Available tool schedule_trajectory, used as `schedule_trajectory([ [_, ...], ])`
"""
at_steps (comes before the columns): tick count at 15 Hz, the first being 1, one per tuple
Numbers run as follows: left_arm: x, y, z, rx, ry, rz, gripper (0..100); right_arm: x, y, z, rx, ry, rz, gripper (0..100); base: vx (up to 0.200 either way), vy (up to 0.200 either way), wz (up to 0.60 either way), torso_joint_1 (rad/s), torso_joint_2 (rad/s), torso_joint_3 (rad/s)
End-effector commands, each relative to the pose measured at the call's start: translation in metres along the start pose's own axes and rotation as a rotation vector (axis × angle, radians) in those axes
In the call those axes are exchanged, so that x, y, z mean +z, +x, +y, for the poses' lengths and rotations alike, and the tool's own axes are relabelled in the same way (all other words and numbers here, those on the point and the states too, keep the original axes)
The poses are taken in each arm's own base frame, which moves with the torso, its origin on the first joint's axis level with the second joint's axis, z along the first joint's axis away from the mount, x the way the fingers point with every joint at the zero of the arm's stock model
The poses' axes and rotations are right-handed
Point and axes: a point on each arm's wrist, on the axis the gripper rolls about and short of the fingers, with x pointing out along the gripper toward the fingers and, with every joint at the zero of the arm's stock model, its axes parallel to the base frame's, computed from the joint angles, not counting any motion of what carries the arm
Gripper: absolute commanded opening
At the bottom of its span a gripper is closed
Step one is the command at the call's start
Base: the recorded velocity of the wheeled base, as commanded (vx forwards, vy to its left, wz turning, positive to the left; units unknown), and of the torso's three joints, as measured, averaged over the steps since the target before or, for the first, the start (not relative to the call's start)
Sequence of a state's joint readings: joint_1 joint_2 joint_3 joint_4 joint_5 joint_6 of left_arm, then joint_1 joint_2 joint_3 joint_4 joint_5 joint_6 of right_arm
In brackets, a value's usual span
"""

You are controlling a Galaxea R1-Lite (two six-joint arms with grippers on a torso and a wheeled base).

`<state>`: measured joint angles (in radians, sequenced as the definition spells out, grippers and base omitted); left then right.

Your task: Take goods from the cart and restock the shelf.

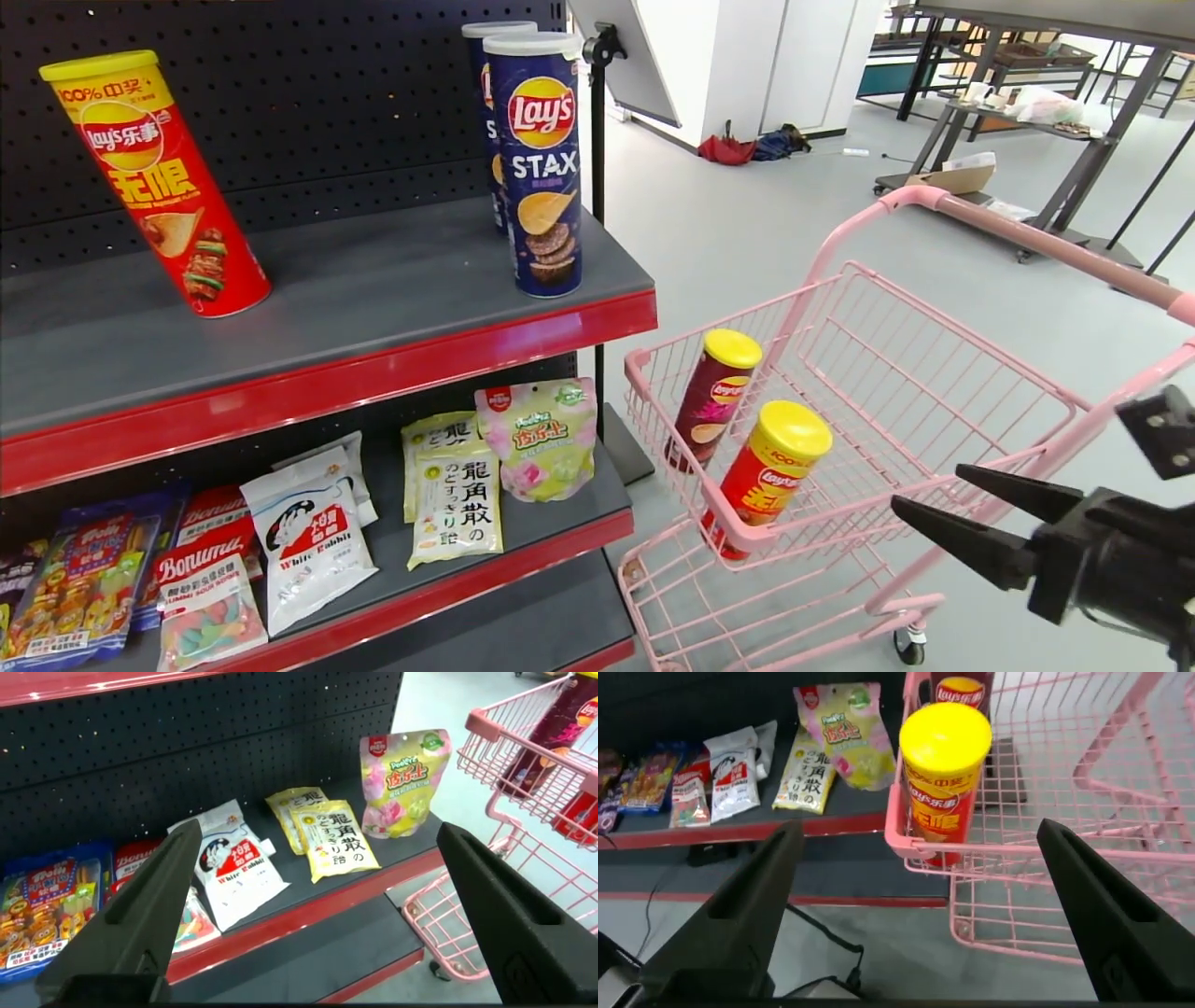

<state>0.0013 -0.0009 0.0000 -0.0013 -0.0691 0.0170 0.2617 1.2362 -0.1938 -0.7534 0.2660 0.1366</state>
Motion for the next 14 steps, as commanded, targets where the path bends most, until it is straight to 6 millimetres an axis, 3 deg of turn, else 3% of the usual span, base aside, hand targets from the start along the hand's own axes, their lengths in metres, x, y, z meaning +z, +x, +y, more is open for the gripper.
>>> schedule_trajectory([
  [1, 0.0, 0.0, 0.0, 0.0, 0.0, 0.001, 100, -0.021, 0.061, -0.017, 0.003, 0.042, 0.141, 100, 0.0, 0.0, 0.0, 0.0, 0.0, 0.0],
  [4, 0.0, 0.0, 0.0, 0.0, 0.0, 0.001, 100, -0.018, 0.093, -0.025, 0.003, 0.038, 0.129, 100, 0.0, 0.0, 0.0, 0.0, 0.0, 0.0],
  [6, 0.0, 0.0, 0.0, 0.0, 0.0, 0.001, 100, -0.016, 0.104, -0.028, 0.008, 0.038, 0.128, 100, 0.0, 0.0, 0.0, 0.0, 0.0, 0.0],
  [10, 0.0, 0.0, 0.0, 0.0, 0.003, -0.001, 100, -0.013, 0.12, -0.031, 0.022, 0.034, 0.127, 100, 0.0, 0.0, 0.0, 0.0, 0.0, 0.0],
  [14, 0.0, 0.0, 0.0, 0.0, 0.003, -0.001, 100, -0.023, 0.129, -0.034, 0.02, 0.047, 0.157, 100, 0.0, 0.0, 0.0, 0.0, 0.0, 0.0],
])
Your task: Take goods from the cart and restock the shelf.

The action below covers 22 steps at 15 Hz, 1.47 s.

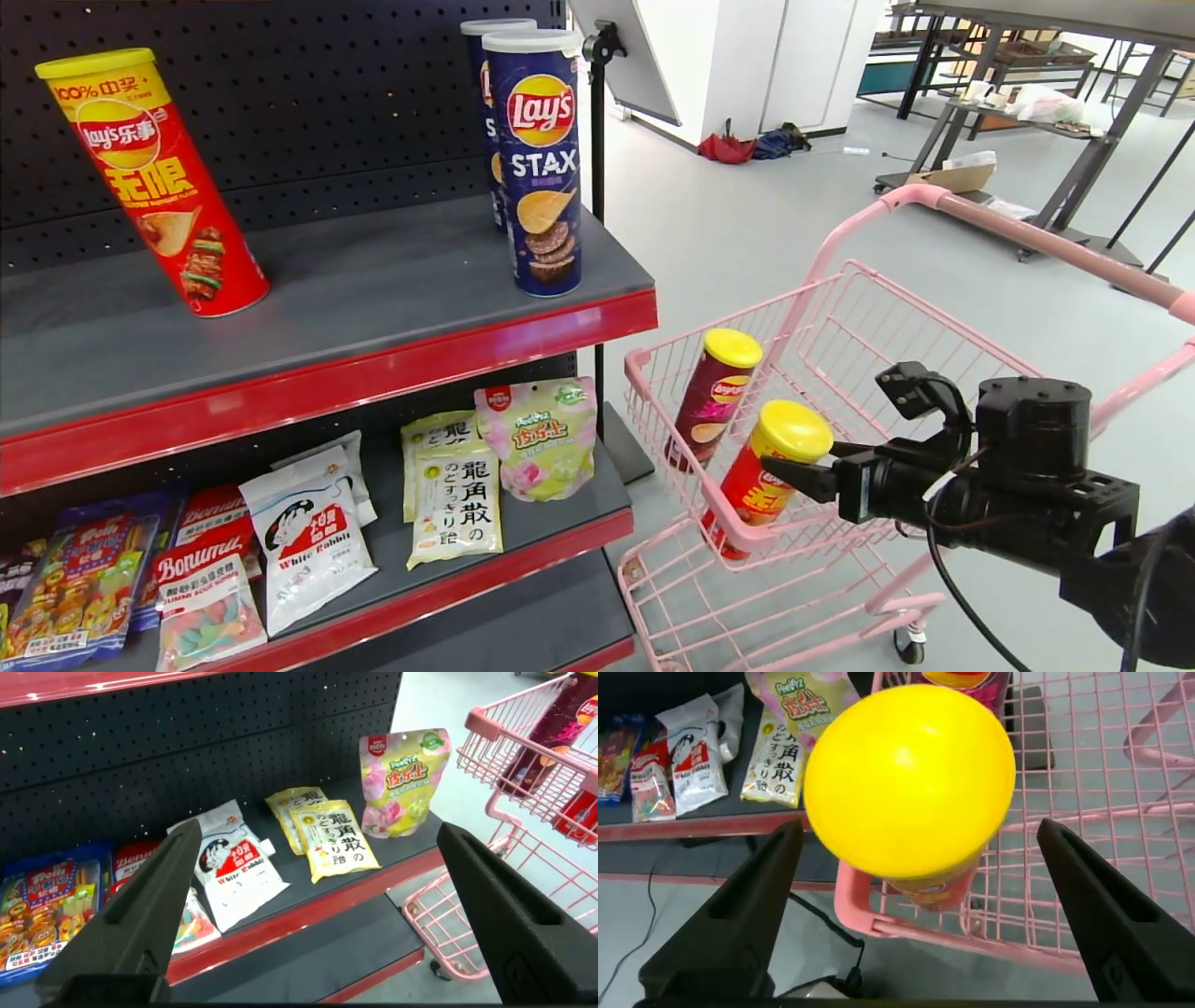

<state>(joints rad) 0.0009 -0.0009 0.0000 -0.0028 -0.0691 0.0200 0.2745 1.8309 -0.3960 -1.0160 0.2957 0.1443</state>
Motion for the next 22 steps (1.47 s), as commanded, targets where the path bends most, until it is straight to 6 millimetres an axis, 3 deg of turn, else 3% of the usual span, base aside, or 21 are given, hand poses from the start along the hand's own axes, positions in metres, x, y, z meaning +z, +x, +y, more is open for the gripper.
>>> schedule_trajectory([
  [1, 0.0, 0.0, 0.0, 0.001, 0.0, 0.001, 100, -0.008, 0.011, -0.004, -0.002, 0.006, 0.019, 100, 0.0, 0.0, 0.0, 0.0, 0.0, 0.0],
  [14, 0.0, 0.0, 0.0, 0.001, 0.0, 0.001, 100, -0.011, 0.04, -0.002, 0.029, -0.01, 0.014, 100, 0.0, 0.0, 0.0, 0.0, 0.0, 0.0],
  [15, 0.0, 0.0, 0.0, 0.001, 0.0, 0.001, 100, -0.012, 0.042, -0.001, 0.031, -0.012, 0.017, 0, 0.0, 0.0, 0.0, 0.0, 0.0, 0.0],
  [19, 0.0, 0.0, 0.0, 0.001, -0.002, 0.001, 100, -0.012, 0.042, 0.002, 0.037, -0.016, 0.015, 0, 0.0, 0.0, 0.0, 0.0, 0.0, 0.0],
  [22, 0.0, 0.0, 0.0, 0.001, -0.003, 0.002, 100, 0.004, 0.023, 0.009, 0.006, -0.034, -0.057, 0, 0.0, 0.0, 0.0, 0.0, 0.0, 0.0],
])
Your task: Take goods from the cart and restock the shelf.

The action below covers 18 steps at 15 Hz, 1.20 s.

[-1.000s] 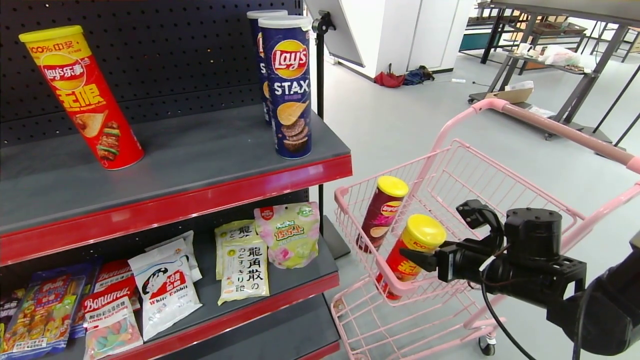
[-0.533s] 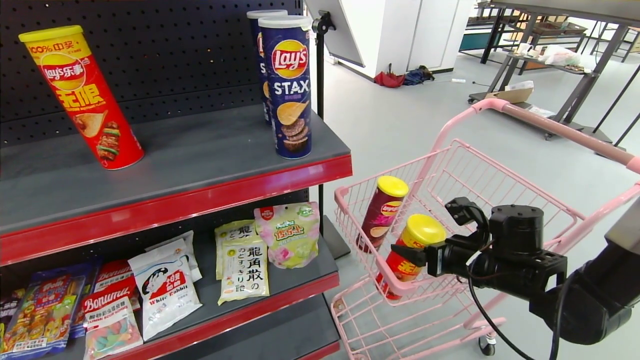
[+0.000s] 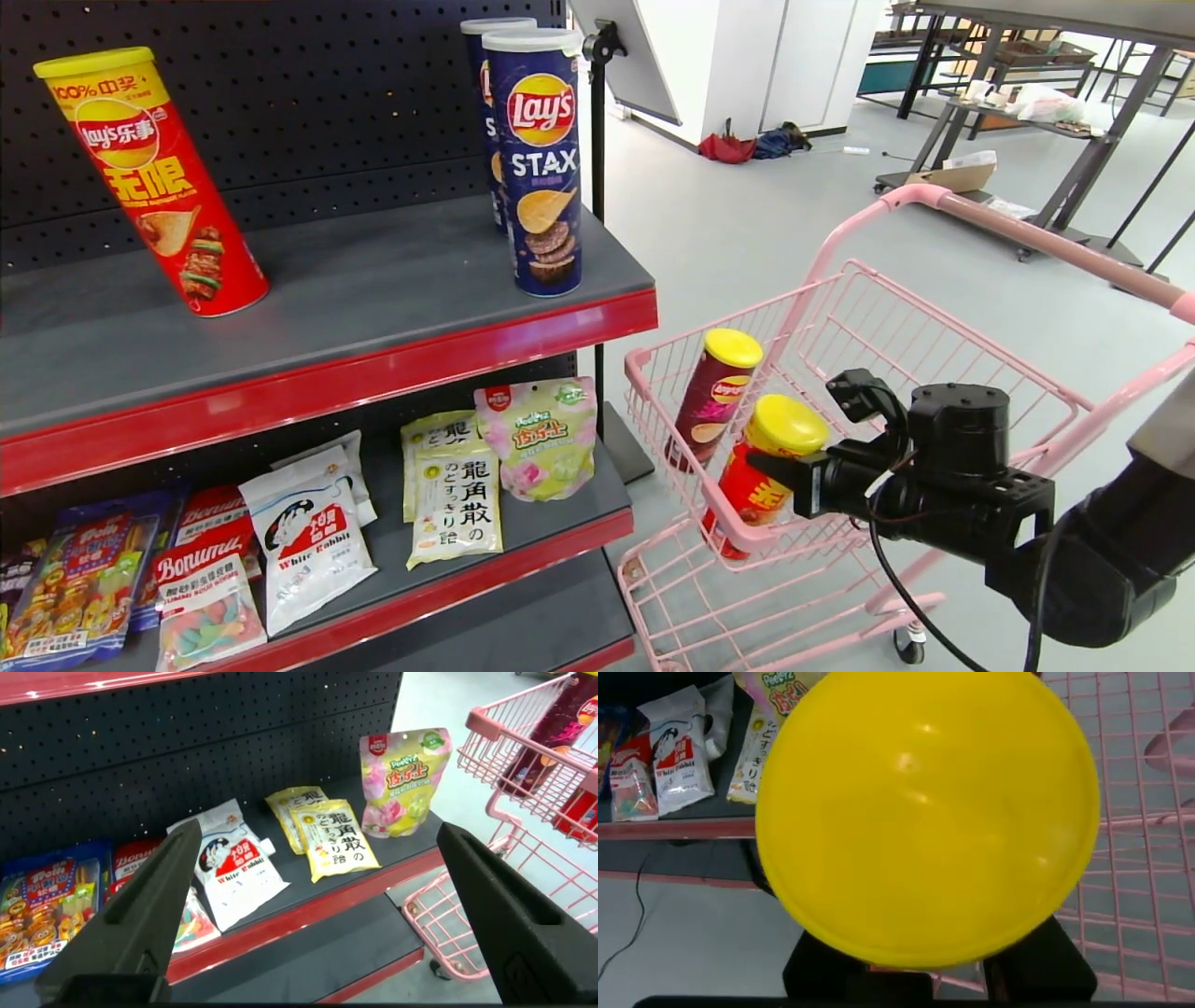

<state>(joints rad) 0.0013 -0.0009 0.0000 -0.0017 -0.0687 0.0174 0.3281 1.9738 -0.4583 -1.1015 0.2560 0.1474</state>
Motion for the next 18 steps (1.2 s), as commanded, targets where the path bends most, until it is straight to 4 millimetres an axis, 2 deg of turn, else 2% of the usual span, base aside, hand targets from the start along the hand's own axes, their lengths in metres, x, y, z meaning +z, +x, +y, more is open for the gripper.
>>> schedule_trajectory([
  [1, 0.0, 0.0, 0.0, 0.0, -0.001, 0.001, 100, 0.021, -0.022, 0.008, -0.011, -0.024, -0.098, 0, 0.0, 0.0, 0.0, 0.0, 0.0, 0.0],
  [2, 0.0, 0.0, 0.0, 0.0, -0.001, 0.001, 100, 0.035, -0.037, 0.012, -0.022, -0.037, -0.159, 0, 0.0, 0.0, 0.0, 0.0, 0.0, 0.0],
  [5, 0.0, 0.0, 0.0, 0.0, -0.001, 0.001, 100, 0.055, -0.063, 0.02, -0.03, -0.063, -0.256, 0, 0.0, 0.0, 0.0, 0.0, 0.0, 0.0],
  [7, 0.0, 0.0, 0.0, 0.0, -0.002, 0.001, 100, 0.069, -0.096, 0.027, -0.047, -0.064, -0.26, 0, 0.0, 0.0, 0.0, 0.0, 0.0, 0.0],
  [9, 0.0, 0.0, 0.0, 0.0, -0.002, 0.001, 100, 0.091, -0.125, 0.03, -0.08, -0.083, -0.302, 0, 0.0, 0.0, 0.0, 0.0, 0.0, 0.0],
  [11, 0.0, 0.0, 0.0, 0.0, -0.002, 0.001, 100, 0.124, -0.168, 0.03, -0.176, -0.114, -0.364, 0, 0.0, 0.0, 0.0, 0.0, 0.0, 0.0],
  [12, 0.0, 0.0, 0.0, 0.0, -0.002, 0.001, 100, 0.134, -0.19, 0.032, -0.248, -0.104, -0.388, 0, 0.0, 0.0, 0.0, 0.0, 0.0, 0.0],
  [13, 0.0, 0.0, 0.0, 0.0, -0.002, 0.001, 100, 0.134, -0.22, 0.036, -0.374, -0.099, -0.397, 0, 0.0, 0.0, 0.0, 0.0, 0.0, 0.0],
  [14, 0.0, 0.0, 0.0, 0.0, -0.002, 0.001, 100, 0.128, -0.238, 0.041, -0.447, -0.109, -0.369, 0, 0.0, 0.0, 0.0, 0.0, 0.0, 0.0],
  [16, 0.0, 0.0, 0.0, 0.0, -0.005, 0.001, 100, 0.088, -0.292, 0.063, -0.511, -0.105, -0.299, 0, 0.0, 0.0, 0.0, 0.0, 0.0, 0.0],
  [18, 0.0, 0.0, 0.0, -0.002, -0.004, 0.001, 100, 0.047, -0.314, 0.074, -0.572, -0.08, -0.263, 0, 0.0, 0.0, 0.0, 0.0, 0.0, 0.0],
])
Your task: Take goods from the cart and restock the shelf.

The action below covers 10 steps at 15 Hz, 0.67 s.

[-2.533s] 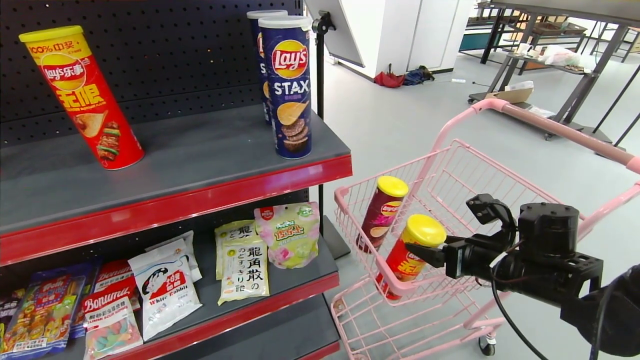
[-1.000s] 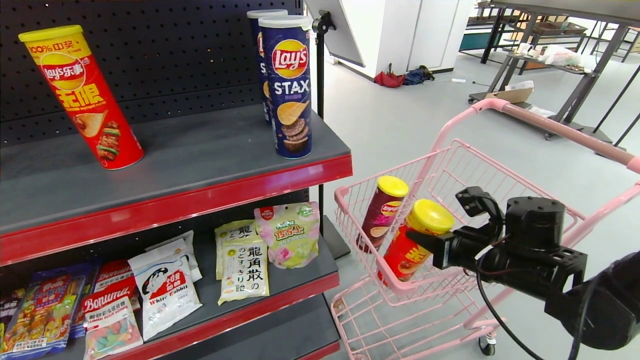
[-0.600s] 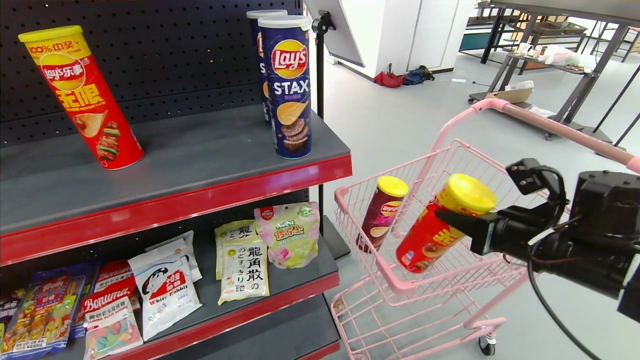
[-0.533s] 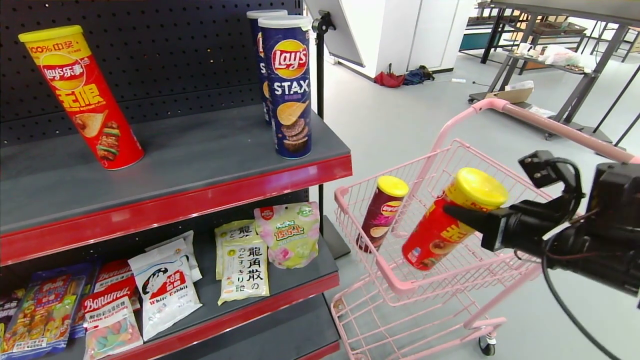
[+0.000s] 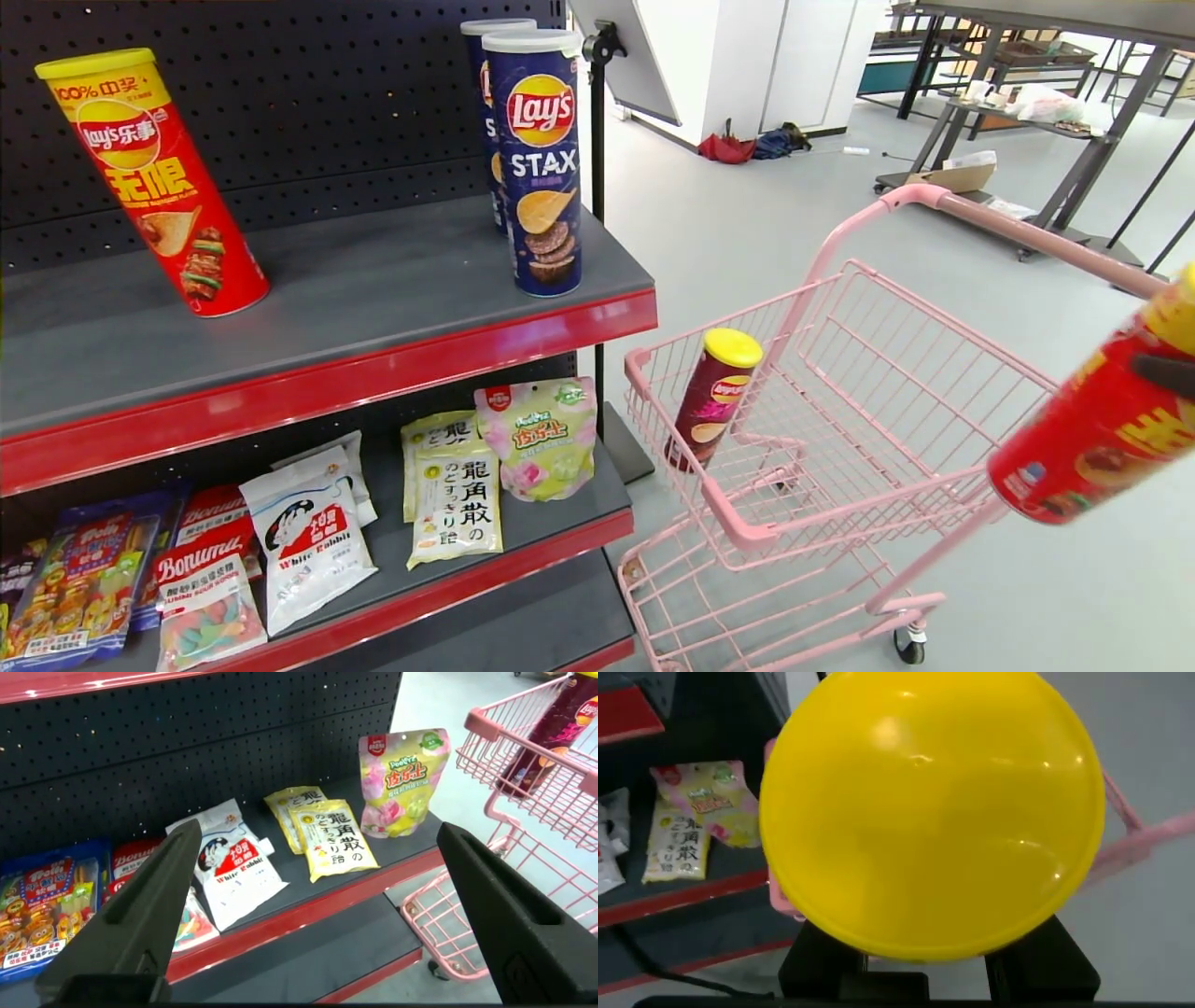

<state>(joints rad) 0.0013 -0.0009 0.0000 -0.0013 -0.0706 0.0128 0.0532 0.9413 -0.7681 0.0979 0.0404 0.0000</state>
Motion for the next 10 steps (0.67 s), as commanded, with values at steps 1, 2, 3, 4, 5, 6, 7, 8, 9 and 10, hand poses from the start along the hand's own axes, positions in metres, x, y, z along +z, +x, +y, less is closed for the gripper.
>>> schedule_trajectory([
  [1, 0.0, 0.0, 0.0, 0.0, 0.006, 0.001, 100, -0.046, -0.081, 0.001, -0.136, -0.004, -0.07, 0, 0.0, 0.0, 0.0, 0.0, 0.0, 0.0],
  [2, 0.0, 0.0, 0.0, 0.002, 0.007, -0.001, 100, -0.053, -0.083, 0.001, -0.16, -0.016, -0.072, 0, 0.0, 0.0, 0.0, 0.0, 0.0, 0.0],
  [3, 0.0, 0.0, 0.0, 0.002, 0.007, 0.001, 100, -0.06, -0.087, 0.001, -0.192, -0.055, -0.075, 0, 0.0, 0.0, 0.0, 0.0, 0.0, 0.0],
  [4, 0.0, 0.0, 0.0, 0.002, 0.007, -0.001, 100, -0.064, -0.089, 0.001, -0.192, -0.058, -0.074, 0, 0.0, 0.0, 0.0, 0.0, 0.0, 0.0],
  [5, 0.0, 0.0, 0.0, 0.002, 0.007, 0.001, 100, -0.068, -0.088, 0.001, -0.199, -0.056, -0.068, 0, 0.0, 0.0, 0.0, 0.0, 0.0, 0.0],
  [6, 0.0, 0.0, 0.0, 0.002, 0.006, 0.001, 100, -0.069, -0.089, 0.001, -0.218, -0.054, -0.073, 0, 0.0, 0.0, 0.0, 0.0, 0.0, 0.0],
  [7, 0.0, 0.0, 0.0, 0.0, 0.006, 0.001, 100, -0.069, -0.09, 0.001, -0.226, -0.053, -0.074, 0, 0.0, 0.0, 0.0, 0.0, 0.0, 0.0],
  [8, 0.0, 0.0, 0.0, 0.002, 0.003, 0.001, 100, -0.068, -0.09, 0.001, -0.231, -0.056, -0.077, 0, 0.0, 0.0, 0.0, 0.046, -0.11, -0.09],
  [9, 0.0, 0.0, 0.0, 0.002, 0.004, 0.001, 100, -0.066, -0.089, 0.001, -0.231, -0.057, -0.078, 0, 0.0, 0.0, 0.0, 0.095, -0.32, -0.207],
  [10, 0.0, 0.0, 0.0, 0.002, 0.003, 0.001, 100, -0.064, -0.089, 0.001, -0.228, -0.059, -0.081, 0, 0.0, 0.0, 0.0, 0.144, -0.41, -0.271],
])
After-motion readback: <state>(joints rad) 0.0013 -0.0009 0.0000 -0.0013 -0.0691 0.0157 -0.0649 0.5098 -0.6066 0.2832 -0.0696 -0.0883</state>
